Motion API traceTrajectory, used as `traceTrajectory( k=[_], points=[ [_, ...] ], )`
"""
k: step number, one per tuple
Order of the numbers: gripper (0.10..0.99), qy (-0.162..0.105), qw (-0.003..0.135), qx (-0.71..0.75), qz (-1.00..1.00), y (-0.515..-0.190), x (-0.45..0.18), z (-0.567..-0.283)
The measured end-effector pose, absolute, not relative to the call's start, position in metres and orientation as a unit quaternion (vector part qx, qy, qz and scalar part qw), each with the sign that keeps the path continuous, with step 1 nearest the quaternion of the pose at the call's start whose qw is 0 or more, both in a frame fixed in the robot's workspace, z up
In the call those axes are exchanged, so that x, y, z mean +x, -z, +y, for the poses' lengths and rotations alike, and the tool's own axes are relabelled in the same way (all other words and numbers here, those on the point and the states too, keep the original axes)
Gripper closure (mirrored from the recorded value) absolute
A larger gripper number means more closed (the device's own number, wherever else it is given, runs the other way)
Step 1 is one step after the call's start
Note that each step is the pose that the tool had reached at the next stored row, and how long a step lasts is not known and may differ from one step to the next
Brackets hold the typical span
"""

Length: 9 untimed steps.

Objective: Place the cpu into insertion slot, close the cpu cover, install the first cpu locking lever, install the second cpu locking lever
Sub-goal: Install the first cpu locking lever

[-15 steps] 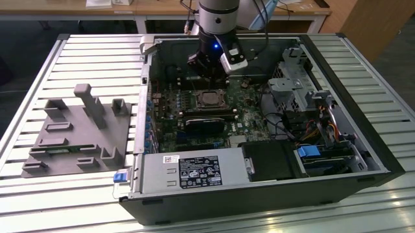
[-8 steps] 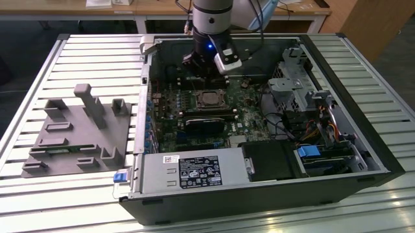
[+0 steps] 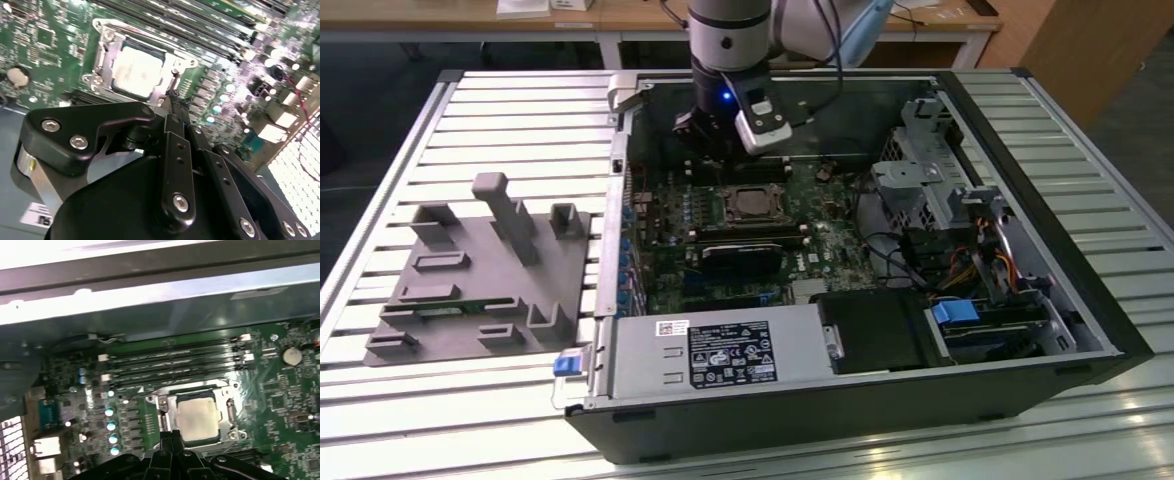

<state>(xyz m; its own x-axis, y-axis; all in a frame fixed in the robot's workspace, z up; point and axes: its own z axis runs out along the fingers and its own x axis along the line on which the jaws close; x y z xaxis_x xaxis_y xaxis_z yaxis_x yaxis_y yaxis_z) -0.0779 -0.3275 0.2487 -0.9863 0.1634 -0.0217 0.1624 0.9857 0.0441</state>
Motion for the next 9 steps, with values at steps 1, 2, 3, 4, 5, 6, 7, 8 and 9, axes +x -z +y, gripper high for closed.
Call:
traceTrajectory(
  k=[1,2,3,4,5,6,7,8,9],
  points=[
    [0.984,-0.021,0.013,0.082,0.996,-0.249,-0.081,-0.327],
    [0.984,-0.021,0.013,0.082,0.996,-0.249,-0.084,-0.327],
    [0.984,-0.021,0.014,0.082,0.996,-0.249,-0.086,-0.327],
    [0.984,-0.021,0.014,0.082,0.996,-0.249,-0.089,-0.327],
    [0.984,-0.022,0.014,0.082,0.996,-0.249,-0.092,-0.327],
    [0.984,-0.022,0.014,0.082,0.996,-0.249,-0.094,-0.327],
    [0.984,-0.023,0.014,0.082,0.996,-0.249,-0.096,-0.327],
    [0.984,-0.024,0.014,0.082,0.996,-0.249,-0.098,-0.327],
    [0.984,-0.026,0.014,0.082,0.996,-0.249,-0.100,-0.328]
  ],
)
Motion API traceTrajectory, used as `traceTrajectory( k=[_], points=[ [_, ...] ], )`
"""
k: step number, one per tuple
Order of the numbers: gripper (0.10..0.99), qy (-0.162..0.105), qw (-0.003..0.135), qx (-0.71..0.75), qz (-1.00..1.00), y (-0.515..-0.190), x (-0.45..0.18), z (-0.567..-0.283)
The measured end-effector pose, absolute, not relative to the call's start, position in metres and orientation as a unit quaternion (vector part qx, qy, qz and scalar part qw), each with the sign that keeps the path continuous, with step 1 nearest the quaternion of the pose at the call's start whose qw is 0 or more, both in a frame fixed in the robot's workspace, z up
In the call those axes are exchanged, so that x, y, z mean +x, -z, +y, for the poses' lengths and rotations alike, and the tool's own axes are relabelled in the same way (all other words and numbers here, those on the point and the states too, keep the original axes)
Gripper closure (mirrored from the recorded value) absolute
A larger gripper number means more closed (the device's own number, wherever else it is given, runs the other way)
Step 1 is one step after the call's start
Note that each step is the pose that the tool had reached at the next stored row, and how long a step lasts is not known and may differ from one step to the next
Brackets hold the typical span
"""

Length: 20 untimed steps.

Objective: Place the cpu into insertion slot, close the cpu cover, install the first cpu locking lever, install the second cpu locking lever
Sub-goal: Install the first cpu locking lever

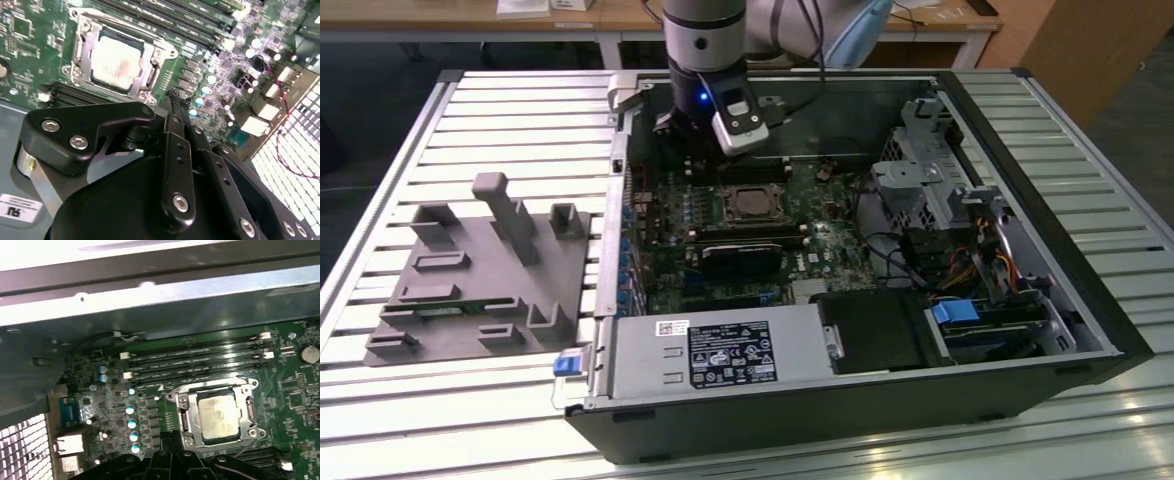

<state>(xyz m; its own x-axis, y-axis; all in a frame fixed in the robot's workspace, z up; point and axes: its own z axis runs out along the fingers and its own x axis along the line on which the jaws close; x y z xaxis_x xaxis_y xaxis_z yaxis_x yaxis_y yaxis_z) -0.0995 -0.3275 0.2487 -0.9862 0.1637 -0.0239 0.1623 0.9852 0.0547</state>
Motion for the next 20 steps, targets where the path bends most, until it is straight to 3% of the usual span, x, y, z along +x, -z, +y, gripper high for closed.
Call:
traceTrajectory(
  k=[20],
  points=[
    [0.984,-0.117,0.007,0.083,0.990,-0.249,-0.115,-0.328]
  ],
)
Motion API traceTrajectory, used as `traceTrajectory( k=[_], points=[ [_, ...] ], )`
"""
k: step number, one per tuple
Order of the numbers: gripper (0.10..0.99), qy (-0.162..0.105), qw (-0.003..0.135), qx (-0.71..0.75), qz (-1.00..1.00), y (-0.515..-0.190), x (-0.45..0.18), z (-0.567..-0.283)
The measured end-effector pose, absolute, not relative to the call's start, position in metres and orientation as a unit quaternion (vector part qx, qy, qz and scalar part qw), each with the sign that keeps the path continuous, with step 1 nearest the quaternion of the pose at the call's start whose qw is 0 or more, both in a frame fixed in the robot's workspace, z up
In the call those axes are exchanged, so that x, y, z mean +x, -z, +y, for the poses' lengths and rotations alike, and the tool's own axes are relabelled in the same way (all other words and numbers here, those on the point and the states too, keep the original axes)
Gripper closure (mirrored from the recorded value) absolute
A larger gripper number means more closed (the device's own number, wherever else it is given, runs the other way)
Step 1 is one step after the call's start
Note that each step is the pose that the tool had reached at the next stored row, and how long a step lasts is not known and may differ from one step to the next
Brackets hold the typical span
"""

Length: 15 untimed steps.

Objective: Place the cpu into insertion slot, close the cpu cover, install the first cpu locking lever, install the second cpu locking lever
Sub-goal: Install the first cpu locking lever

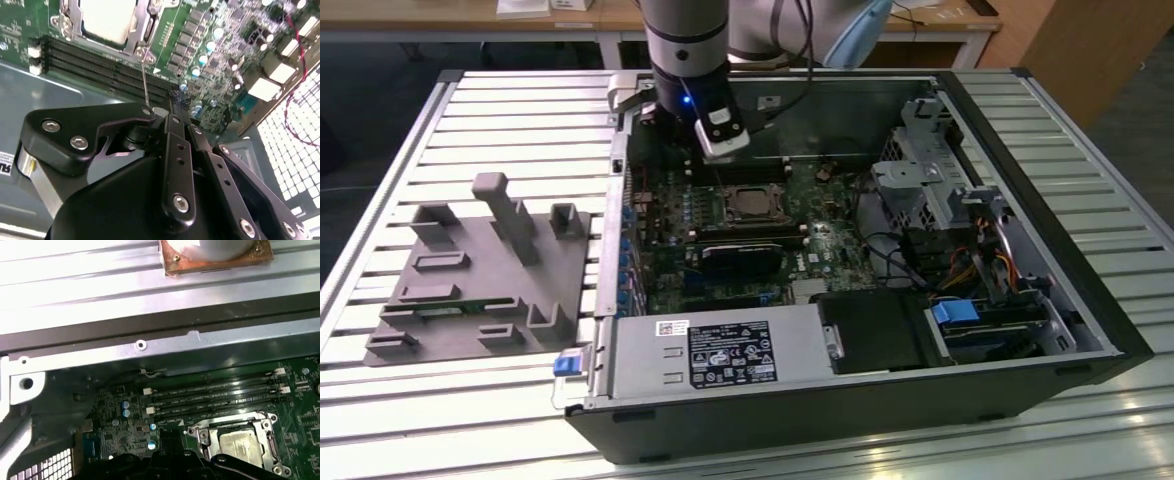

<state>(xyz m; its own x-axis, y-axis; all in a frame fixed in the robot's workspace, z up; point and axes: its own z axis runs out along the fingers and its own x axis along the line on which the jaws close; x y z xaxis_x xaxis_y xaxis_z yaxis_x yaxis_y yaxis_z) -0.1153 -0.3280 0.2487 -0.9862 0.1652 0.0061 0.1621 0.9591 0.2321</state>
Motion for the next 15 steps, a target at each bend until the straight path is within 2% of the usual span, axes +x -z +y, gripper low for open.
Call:
traceTrajectory(
  k=[7,15],
  points=[
    [0.984,-0.145,0.004,0.083,0.986,-0.2486,-0.1161,-0.3280],
    [0.984,-0.147,0.004,0.083,0.986,-0.2486,-0.1080,-0.3280]
  ],
)
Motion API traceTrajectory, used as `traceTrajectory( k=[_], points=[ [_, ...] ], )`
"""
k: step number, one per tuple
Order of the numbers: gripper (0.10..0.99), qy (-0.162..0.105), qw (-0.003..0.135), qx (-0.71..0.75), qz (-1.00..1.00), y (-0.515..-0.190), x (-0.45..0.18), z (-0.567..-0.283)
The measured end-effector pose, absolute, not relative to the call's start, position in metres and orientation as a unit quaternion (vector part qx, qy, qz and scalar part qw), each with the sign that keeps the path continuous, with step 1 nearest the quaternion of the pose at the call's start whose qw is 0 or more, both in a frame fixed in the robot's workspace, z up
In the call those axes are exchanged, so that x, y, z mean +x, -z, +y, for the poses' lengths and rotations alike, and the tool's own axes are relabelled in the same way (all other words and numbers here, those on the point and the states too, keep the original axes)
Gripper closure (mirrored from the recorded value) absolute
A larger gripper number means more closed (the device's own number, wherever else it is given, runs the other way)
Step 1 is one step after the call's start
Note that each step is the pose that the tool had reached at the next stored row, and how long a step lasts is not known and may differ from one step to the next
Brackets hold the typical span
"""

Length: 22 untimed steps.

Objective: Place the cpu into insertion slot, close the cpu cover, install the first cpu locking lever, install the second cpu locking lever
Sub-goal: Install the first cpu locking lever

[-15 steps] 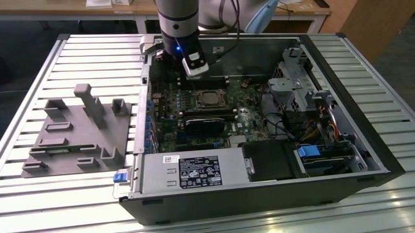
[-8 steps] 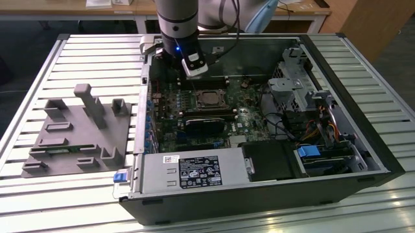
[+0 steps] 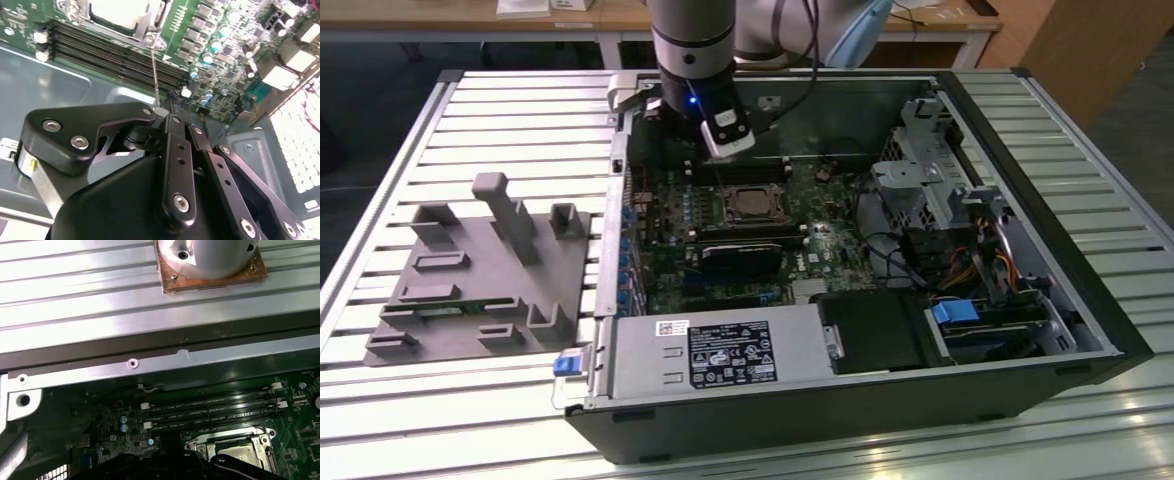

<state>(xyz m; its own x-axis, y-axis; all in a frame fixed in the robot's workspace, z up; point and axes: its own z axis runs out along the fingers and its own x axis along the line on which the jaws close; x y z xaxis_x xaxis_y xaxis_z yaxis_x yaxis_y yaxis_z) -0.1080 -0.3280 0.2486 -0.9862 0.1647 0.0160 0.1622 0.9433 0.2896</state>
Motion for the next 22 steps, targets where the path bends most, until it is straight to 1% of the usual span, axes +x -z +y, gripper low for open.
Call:
traceTrajectory(
  k=[12,19,20,22],
  points=[
    [0.984,-0.147,0.004,0.083,0.986,-0.248,-0.071,-0.328],
    [0.984,-0.147,0.004,0.083,0.986,-0.248,-0.066,-0.328],
    [0.984,-0.147,0.005,0.083,0.986,-0.248,-0.066,-0.328],
    [0.984,-0.148,0.017,0.081,0.986,-0.248,-0.068,-0.328]
  ],
)
